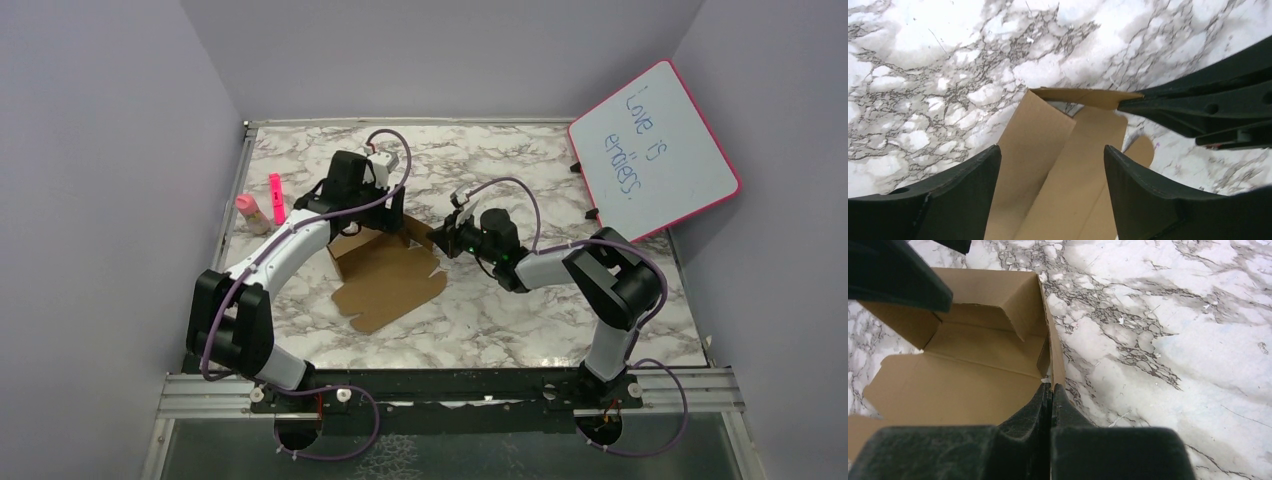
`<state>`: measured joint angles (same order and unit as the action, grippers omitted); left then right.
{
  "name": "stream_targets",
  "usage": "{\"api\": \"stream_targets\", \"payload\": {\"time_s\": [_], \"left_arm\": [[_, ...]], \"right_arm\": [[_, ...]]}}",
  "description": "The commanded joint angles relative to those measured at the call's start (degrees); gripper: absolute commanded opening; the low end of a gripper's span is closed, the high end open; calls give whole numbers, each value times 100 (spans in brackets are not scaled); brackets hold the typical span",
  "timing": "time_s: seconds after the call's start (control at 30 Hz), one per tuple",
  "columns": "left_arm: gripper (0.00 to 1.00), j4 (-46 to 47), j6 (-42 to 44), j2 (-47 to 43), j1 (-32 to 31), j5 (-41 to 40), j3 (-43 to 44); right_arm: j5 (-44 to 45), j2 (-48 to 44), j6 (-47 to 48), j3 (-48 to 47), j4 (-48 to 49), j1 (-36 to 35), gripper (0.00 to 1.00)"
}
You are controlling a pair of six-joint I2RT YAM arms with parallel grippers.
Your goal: Fold the paper box
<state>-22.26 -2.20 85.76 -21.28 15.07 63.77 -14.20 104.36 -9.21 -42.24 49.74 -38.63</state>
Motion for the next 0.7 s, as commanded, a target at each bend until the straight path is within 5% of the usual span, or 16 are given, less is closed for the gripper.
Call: {"api": "stream_targets", "payload": {"time_s": [0.0,0.67], "left_arm": [[73,754,-636,-271,210,221,-240],[38,503,-737,224,281,284,-163]], "right_arm": [[110,78,-6,122,256,-48,4],[372,-52,-131,-99,-95,-83,4]]}}
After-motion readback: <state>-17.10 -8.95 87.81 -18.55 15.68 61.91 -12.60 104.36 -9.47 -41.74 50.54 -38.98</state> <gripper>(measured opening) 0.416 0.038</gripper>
